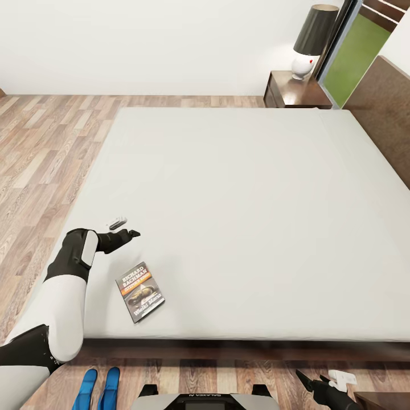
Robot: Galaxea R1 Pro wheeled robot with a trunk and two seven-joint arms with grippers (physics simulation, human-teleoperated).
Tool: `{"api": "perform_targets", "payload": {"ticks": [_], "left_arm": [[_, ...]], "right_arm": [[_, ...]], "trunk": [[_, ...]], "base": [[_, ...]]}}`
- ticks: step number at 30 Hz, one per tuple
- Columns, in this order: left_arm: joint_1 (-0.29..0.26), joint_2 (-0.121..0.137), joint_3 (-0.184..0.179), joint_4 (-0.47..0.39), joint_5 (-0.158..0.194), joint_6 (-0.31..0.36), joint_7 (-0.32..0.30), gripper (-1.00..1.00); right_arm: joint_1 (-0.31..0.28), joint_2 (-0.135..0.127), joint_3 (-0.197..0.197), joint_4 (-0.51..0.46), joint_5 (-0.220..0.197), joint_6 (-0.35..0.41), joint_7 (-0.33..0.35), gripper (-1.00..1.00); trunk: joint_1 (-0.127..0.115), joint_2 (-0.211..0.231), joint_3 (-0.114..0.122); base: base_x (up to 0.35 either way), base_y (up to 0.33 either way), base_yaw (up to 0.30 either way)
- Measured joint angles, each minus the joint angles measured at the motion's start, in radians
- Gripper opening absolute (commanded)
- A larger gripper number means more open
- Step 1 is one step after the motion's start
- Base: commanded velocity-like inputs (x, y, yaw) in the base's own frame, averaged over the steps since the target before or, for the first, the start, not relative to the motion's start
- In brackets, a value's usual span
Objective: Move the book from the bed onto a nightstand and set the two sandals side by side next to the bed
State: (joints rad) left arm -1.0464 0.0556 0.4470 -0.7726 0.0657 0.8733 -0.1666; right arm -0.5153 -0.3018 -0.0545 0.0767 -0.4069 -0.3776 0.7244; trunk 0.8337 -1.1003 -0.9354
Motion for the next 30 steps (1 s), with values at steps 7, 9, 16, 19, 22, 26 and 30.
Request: {"api": "perform_targets", "payload": {"ticks": [7,9,16,19,22,26,30], "left_arm": [[0.001,0.000,0.000,0.000,0.000,0.000,0.000,1.00],[0.001,0.000,0.000,0.000,0.000,0.000,0.000,1.00],[0.001,0.000,0.000,0.000,0.000,0.000,0.000,1.00],[0.001,0.000,0.000,0.000,0.000,0.000,0.000,1.00],[0.001,0.000,0.000,0.000,0.000,0.000,0.000,1.00],[0.002,0.000,0.000,0.000,0.000,0.000,0.000,1.00],[0.002,0.000,0.000,0.000,0.000,0.000,0.000,1.00]], "right_arm": [[0.000,0.000,0.000,0.000,0.000,0.000,0.000,1.00],[0.000,0.000,0.000,0.000,0.000,0.000,0.000,1.00],[0.000,0.000,0.000,0.000,0.000,0.000,0.000,1.00],[0.000,0.000,0.000,0.000,0.000,-0.001,0.000,1.00],[0.000,0.000,0.000,0.000,0.000,-0.001,0.000,1.00],[0.000,0.000,0.000,0.000,0.000,-0.001,0.000,1.00],[0.000,0.000,0.000,0.000,0.000,-0.001,0.000,1.00]], "trunk": [[0.000,0.000,0.000],[0.000,0.000,0.000],[0.000,0.000,0.000],[0.000,0.000,0.000],[0.000,0.000,0.000],[0.000,0.000,0.000],[0.000,0.000,0.000]], "base": [[-0.069,0.000,0.000],[-0.090,0.000,0.000],[-0.022,0.000,0.000],[-0.002,0.000,0.000],[-0.072,0.000,0.000],[-0.038,0.000,0.000],[-0.007,0.000,0.000]]}}
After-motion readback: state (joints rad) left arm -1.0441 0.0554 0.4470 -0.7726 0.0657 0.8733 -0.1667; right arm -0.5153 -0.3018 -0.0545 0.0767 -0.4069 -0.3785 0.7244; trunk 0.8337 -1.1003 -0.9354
